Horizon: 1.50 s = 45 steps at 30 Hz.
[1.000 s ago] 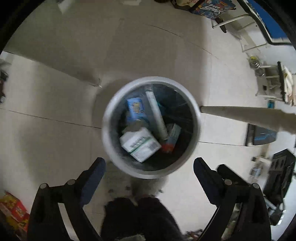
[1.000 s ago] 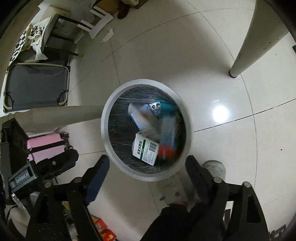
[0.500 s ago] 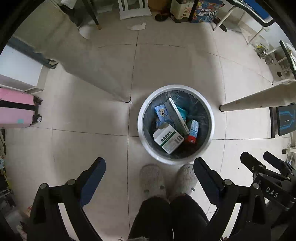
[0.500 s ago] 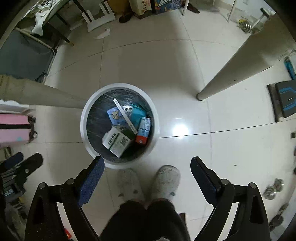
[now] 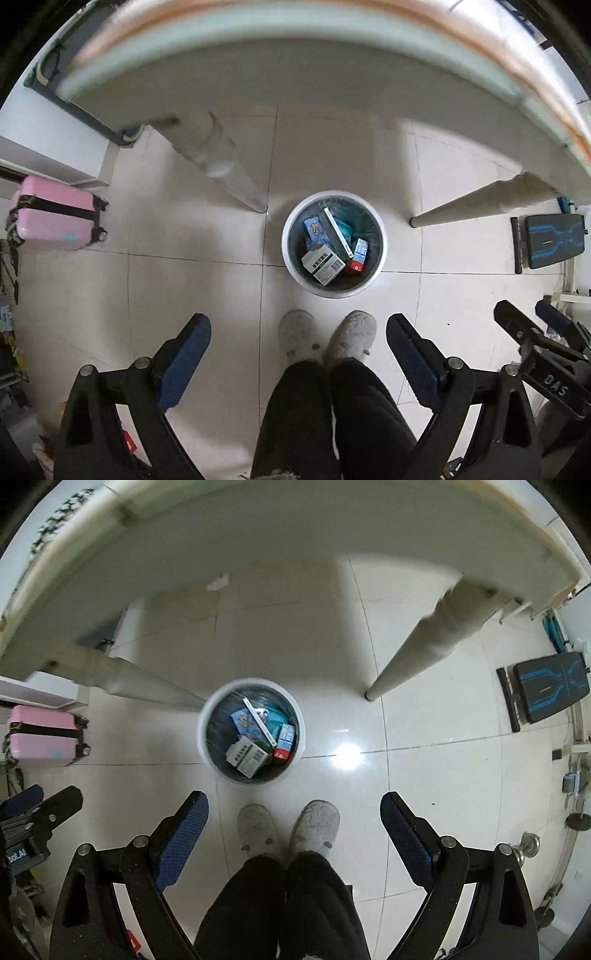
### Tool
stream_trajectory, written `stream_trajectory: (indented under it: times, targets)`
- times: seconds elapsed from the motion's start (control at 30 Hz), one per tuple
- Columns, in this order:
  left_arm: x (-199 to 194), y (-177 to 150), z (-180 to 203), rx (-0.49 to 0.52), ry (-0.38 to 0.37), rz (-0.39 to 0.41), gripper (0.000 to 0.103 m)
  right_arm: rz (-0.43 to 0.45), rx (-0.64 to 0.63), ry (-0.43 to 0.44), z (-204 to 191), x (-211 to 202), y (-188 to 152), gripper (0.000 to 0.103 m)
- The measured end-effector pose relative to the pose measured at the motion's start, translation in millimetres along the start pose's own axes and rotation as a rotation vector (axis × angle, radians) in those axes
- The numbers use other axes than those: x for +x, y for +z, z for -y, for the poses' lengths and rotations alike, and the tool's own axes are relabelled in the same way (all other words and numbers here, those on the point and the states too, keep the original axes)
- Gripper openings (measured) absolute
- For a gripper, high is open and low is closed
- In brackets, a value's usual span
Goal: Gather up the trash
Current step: 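Move both tools back over the table toward the last items, then grasp the white tube box with the left tool while the right grasps the orange plastic bag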
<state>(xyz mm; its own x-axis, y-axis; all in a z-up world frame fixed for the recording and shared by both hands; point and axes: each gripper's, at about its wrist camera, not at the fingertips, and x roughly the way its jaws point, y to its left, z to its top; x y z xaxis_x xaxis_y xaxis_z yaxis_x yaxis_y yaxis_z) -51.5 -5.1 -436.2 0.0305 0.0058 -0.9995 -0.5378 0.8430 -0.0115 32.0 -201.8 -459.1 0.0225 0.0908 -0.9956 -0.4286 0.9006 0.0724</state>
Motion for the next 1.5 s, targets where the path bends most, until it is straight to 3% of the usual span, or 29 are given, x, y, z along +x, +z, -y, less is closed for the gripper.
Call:
stream_trajectory:
  times: [0.37, 0.57, 0.63, 0.83, 0.93, 1.0, 1.2, 1.3, 1.4, 1.5]
  targets:
    - [-125, 8, -10, 0.014, -0.035, 0.100, 0.097, 0.041, -0.015, 0.048, -32, -158, 6, 0.095]
    - [-176, 63, -9, -0.013, -0.005, 0.250, 0.097, 0.090, 0.046, 0.128, -39, -210, 59, 0.096]
    - [-184, 88, -8, -0.025, 0.012, 0.269, 0.103, 0.110, 0.044, 0.130, -42, -220, 84, 0.096]
    - [-194, 186, 3, -0.109, 0.025, 0.292, 0.103, 0.166, 0.080, 0.118, -18, -244, 204, 0.096]
    - [-192, 253, 17, -0.160, 0.030, 0.278, 0.103, 0.190, 0.095, 0.104, 1, -244, 287, 0.096]
    - [-188, 301, 26, -0.217, 0.038, 0.263, 0.103, 0.191, 0.125, 0.110, 20, -237, 362, 0.096]
    - [-161, 443, 49, -0.362, 0.016, 0.189, 0.103, 0.198, 0.200, 0.114, 66, -200, 565, 0.096]
    - [-143, 504, 59, -0.422, -0.004, 0.162, 0.103, 0.175, 0.176, 0.113, 73, -170, 664, 0.096]
    - [-120, 555, 65, -0.476, -0.033, 0.130, 0.103, 0.151, 0.102, 0.075, 68, -139, 742, 0.096]
    - [-92, 601, 65, -0.559, -0.067, 0.081, 0.103, 0.109, 0.019, 0.049, 56, -105, 797, 0.096]
